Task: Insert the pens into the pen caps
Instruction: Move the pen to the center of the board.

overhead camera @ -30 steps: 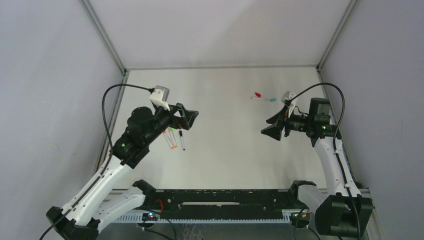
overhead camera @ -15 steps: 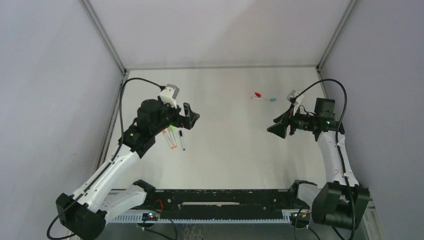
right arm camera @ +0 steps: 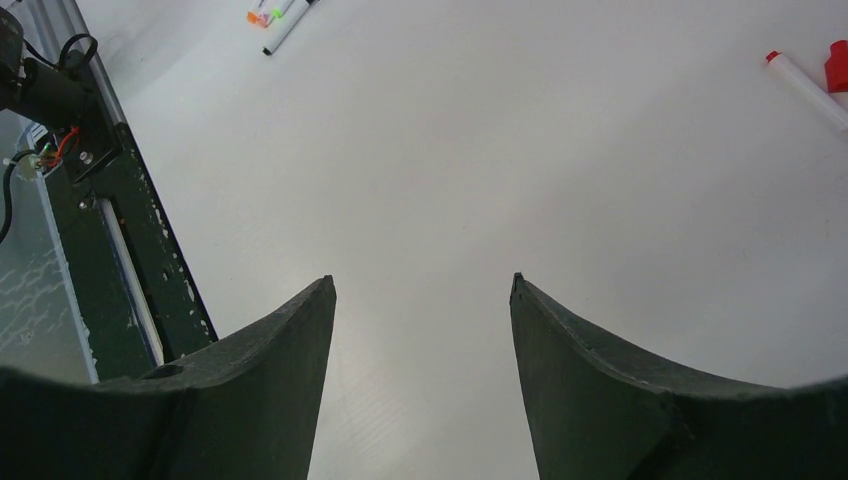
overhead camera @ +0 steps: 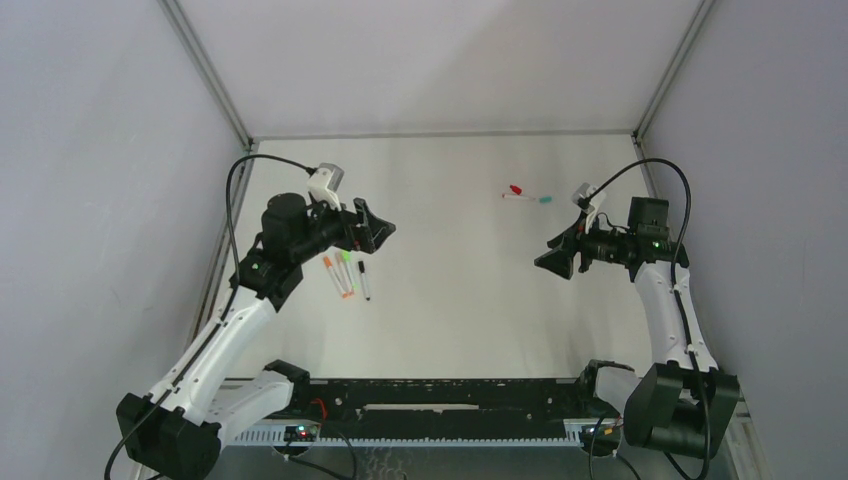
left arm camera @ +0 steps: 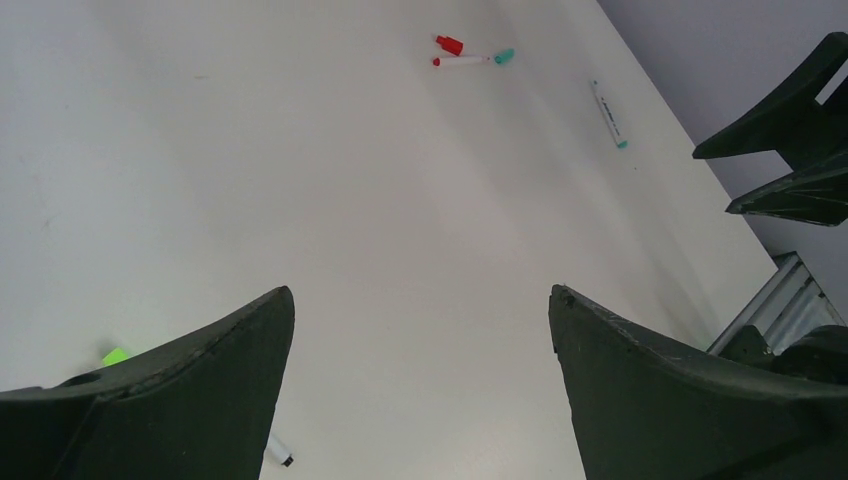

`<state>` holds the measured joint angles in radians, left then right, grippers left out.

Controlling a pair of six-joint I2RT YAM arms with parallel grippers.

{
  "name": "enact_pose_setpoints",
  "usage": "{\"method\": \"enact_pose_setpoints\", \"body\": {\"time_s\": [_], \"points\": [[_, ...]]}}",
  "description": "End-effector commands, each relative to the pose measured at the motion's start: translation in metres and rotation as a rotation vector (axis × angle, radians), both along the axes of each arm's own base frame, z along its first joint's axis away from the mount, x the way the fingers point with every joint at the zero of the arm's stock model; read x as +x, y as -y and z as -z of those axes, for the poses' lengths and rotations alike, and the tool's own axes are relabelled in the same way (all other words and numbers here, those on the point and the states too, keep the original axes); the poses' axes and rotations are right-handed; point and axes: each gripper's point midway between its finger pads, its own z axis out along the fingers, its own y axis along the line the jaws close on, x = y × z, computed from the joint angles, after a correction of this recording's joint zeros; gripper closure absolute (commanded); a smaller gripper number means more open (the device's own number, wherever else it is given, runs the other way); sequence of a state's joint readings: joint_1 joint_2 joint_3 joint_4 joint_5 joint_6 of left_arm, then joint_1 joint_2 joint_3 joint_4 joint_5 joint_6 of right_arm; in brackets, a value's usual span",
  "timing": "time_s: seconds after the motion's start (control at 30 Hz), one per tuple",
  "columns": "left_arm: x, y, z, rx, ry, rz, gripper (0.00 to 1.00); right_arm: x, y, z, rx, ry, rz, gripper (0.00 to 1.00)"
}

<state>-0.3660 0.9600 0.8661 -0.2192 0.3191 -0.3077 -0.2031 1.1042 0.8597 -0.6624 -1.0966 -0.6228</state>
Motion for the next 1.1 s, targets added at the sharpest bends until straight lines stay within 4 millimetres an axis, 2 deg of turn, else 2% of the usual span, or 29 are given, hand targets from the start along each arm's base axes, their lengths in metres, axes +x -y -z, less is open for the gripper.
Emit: {"method": "enact_pose_setpoints", "body": {"time_s": [0.0, 0.5, 1.07], "points": [[-0.004, 0.005, -0.023, -0.047, 0.041, 0.031, 0.0, 0.004, 0.001, -0.016, -0.011, 0.064, -0.014, 0.28], [-0.016, 0.011, -0.035, -0.094, 0.061, 0.084, 0.0, 0.005, 0.004, -0.016, -0.025, 0.07, 0.001, 0.28], [-0.017, 0.013, -0.037, -0.118, 0.051, 0.103, 0.0, 0.007, 0.007, -0.013, -0.037, 0.071, 0.012, 0.28]]}}
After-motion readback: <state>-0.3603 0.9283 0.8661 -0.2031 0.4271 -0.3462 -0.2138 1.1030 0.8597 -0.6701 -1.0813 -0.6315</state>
